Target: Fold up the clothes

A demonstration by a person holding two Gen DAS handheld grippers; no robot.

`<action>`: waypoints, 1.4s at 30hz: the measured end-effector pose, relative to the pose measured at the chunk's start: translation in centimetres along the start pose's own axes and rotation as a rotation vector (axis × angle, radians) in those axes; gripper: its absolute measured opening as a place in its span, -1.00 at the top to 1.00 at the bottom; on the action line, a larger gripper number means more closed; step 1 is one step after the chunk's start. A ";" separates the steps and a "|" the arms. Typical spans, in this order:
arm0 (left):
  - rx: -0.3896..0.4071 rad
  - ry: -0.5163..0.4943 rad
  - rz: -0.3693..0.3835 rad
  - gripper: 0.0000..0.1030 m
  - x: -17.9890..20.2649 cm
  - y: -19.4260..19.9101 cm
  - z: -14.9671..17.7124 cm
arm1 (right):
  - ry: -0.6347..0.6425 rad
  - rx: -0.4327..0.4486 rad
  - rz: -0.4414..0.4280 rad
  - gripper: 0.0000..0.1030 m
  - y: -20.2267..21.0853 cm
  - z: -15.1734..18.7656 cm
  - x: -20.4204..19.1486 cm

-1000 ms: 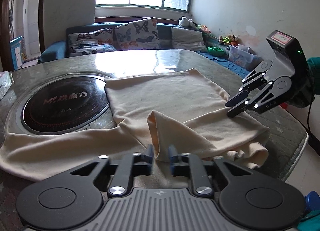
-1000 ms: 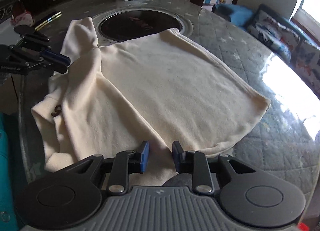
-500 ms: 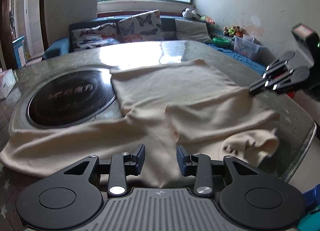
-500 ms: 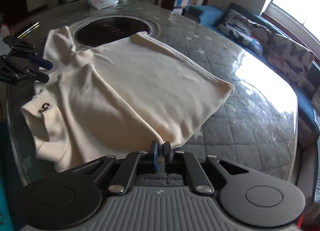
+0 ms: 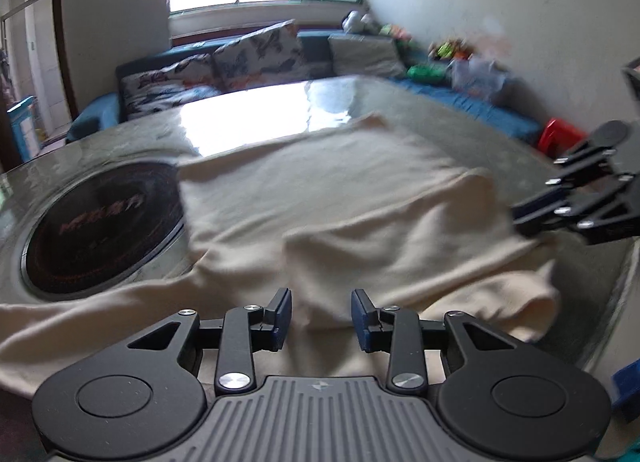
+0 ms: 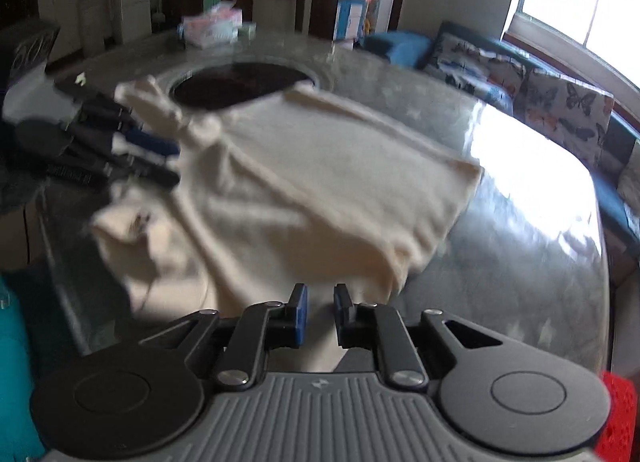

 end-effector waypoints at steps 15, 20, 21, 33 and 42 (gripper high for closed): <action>0.024 0.022 -0.012 0.34 0.2 0.6 -0.1 | -0.158 0.057 0.102 0.69 -3.2 -0.9 2.7; 0.023 0.042 -0.020 0.33 -0.8 1.1 0.6 | -0.146 0.080 0.122 0.53 -2.5 -1.9 1.7; 0.023 0.045 -0.021 0.32 -0.8 1.2 0.7 | -0.139 0.086 0.119 0.44 -2.5 -2.2 1.3; 0.097 0.130 -0.082 0.32 -4.0 4.6 0.8 | -0.160 0.099 0.081 0.35 -4.0 -4.3 -1.9; 0.133 0.276 -0.279 0.08 -10.8 7.1 1.3 | -0.092 0.122 0.036 0.35 -5.9 -7.7 -4.5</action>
Point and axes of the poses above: each gripper's, at about its wrist camera, not at the fingertips, and y roughly against the way its jaws point, x to its right, z to its underside, the point moved 4 cm from there along -y, roughly the way its jaws point, and after that the axes turned 12 degrees about y, right-handed, at the moved point
